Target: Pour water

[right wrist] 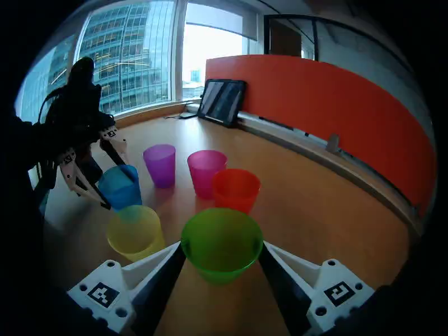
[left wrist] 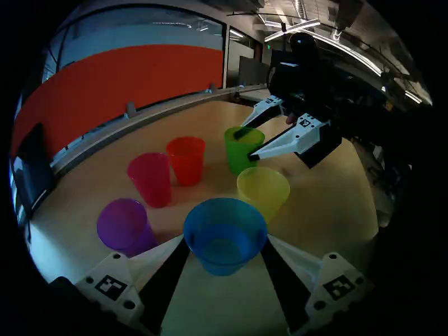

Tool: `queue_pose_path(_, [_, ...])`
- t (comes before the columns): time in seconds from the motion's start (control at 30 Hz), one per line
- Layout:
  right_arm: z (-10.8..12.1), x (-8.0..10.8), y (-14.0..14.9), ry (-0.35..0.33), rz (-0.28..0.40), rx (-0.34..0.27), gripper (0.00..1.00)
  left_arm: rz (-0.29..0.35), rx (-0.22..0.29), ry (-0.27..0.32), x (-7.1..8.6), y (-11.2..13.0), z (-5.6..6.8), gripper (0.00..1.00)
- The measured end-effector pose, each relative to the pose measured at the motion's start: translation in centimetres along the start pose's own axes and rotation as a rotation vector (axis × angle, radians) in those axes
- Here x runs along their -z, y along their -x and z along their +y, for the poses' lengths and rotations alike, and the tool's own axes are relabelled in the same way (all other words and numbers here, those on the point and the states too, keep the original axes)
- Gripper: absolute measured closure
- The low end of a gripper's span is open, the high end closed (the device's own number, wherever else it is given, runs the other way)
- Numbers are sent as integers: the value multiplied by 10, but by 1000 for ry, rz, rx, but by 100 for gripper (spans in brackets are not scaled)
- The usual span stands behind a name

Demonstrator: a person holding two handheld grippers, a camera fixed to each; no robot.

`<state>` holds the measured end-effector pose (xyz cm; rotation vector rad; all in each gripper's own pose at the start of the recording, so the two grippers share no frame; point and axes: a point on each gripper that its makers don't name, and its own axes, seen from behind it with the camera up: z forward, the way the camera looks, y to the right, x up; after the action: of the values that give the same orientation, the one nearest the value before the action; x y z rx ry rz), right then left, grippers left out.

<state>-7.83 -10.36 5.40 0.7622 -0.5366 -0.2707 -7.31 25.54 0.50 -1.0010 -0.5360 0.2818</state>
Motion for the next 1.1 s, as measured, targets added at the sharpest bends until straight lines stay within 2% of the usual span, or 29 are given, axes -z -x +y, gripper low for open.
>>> queue_pose_path(0.3, [-5, 16, -25, 23, 48, 16, 9, 78, 3, -42, 23, -23, -4, 15])
queue_pose_path(0.5, [-11, 28, -46, 33, 94, 20, 9, 151, -1, -81, 40, -48, -12, 15])
queue_pose_path(0.77, [-22, 40, -74, 42, 168, 19, 9, 248, -4, -126, 67, -79, -21, 15])
queue_pose_path(1.1, [-29, 59, -114, 65, 274, 28, 9, 336, -30, -187, 103, -111, -33, 15])
